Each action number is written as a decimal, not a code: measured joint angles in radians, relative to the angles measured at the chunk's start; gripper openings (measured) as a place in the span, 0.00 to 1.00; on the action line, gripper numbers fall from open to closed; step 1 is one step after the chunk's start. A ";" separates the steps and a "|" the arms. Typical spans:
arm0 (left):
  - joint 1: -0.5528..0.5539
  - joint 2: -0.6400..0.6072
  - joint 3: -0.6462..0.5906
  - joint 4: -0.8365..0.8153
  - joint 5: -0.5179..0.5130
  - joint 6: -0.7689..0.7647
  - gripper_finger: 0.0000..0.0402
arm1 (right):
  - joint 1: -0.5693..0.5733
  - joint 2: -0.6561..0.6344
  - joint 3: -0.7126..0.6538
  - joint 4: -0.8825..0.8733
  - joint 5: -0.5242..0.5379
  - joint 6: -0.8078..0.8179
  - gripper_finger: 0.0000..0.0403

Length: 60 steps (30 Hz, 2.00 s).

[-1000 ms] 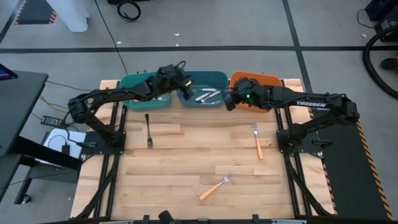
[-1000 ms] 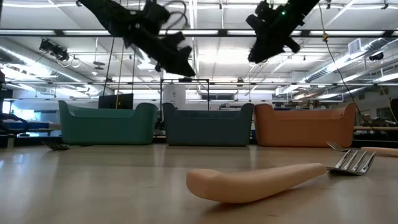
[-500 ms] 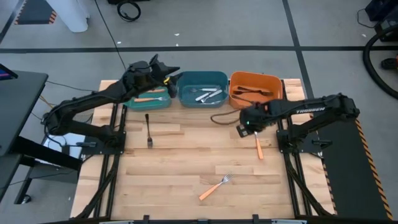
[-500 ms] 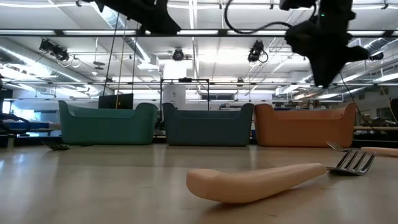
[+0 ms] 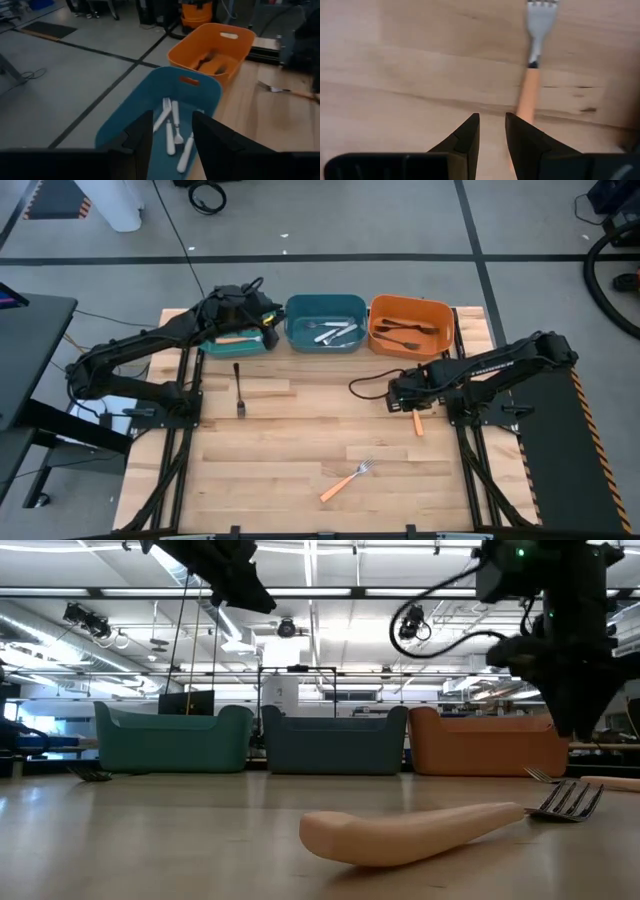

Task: Sort silverware by color (type)
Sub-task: Put the orange fork into the green bin

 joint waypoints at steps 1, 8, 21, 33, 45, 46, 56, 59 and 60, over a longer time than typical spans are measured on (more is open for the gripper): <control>-0.007 0.000 0.000 -0.001 0.000 0.000 0.36 | 0.000 0.000 -0.012 0.002 0.001 0.011 0.25; -0.037 0.000 0.000 0.003 0.001 0.005 0.36 | -0.001 0.000 -0.094 0.008 0.007 0.039 0.25; -0.043 0.000 0.000 0.006 0.000 0.000 0.36 | -0.026 -0.004 -0.202 0.141 0.027 0.014 0.25; -0.041 0.000 0.000 0.006 0.000 -0.034 0.36 | -0.058 -0.002 -0.199 0.132 -0.007 -0.082 0.25; -0.042 0.001 0.000 0.048 0.000 -0.034 0.36 | -0.070 0.000 -0.158 0.081 -0.002 -0.156 0.25; -0.042 0.001 0.000 0.053 0.000 -0.034 0.36 | -0.070 0.000 -0.158 0.077 -0.002 -0.156 0.25; -0.039 0.001 0.000 0.058 0.000 -0.035 0.36 | -0.070 0.023 -0.188 0.095 0.015 -0.174 0.25; -0.035 0.001 0.000 0.058 0.000 -0.035 0.36 | -0.070 0.023 -0.194 0.140 0.009 -0.171 0.25; -0.034 0.001 0.000 0.058 0.000 -0.035 0.36 | -0.070 0.023 -0.194 0.138 0.009 -0.172 0.25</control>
